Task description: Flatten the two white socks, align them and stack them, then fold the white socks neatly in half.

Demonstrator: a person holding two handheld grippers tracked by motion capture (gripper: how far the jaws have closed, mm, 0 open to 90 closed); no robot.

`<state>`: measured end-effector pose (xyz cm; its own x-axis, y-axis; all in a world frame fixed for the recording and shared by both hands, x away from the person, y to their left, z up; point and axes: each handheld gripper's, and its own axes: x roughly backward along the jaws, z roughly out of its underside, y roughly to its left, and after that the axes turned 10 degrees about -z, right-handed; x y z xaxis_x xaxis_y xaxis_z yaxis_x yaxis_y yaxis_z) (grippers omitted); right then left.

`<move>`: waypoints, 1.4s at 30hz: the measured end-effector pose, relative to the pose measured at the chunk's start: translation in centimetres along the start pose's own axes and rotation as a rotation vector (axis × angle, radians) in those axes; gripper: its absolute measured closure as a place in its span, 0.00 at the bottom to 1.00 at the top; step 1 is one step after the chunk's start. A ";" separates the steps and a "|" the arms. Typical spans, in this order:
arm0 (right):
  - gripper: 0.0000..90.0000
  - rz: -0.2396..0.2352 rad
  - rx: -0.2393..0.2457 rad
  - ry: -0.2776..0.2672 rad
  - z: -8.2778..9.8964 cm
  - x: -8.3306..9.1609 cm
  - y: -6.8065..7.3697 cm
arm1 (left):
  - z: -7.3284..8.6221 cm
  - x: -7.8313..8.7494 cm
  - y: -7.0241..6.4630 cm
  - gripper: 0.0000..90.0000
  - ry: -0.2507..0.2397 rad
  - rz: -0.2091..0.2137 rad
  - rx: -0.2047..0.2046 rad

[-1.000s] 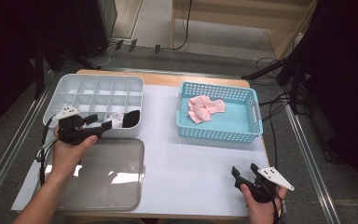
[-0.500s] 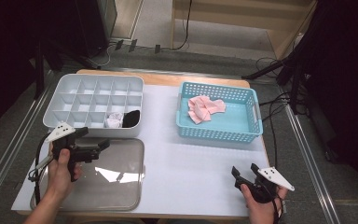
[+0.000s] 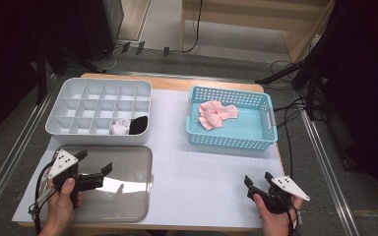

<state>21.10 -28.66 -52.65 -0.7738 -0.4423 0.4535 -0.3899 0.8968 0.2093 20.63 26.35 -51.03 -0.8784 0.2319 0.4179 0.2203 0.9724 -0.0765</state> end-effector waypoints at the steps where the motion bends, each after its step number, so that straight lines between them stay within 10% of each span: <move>1: 0.24 0.002 -0.006 0.001 0.0 0.0 0.0 | 0.1 -0.1 0.0 0.00 0.006 0.000 -0.003; 18: 0.25 0.000 -0.016 -0.051 -0.8 0.4 0.7 | 1.0 -1.2 -0.8 0.00 0.026 -0.034 -0.051; 29: 0.44 -0.061 0.003 -0.088 -5.7 -0.2 2.9 | 1.0 -1.2 -0.9 0.00 0.023 -0.038 -0.058; 42: 0.63 -0.103 0.033 -0.063 -12.6 -5.7 5.4 | 1.0 -1.3 -1.0 0.00 0.037 -0.033 -0.066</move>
<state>29.66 -21.10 -43.20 -0.7582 -0.5329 0.3757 -0.4841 0.8461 0.2232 21.15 25.11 -52.43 -0.8698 0.1977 0.4521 0.2204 0.9754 -0.0026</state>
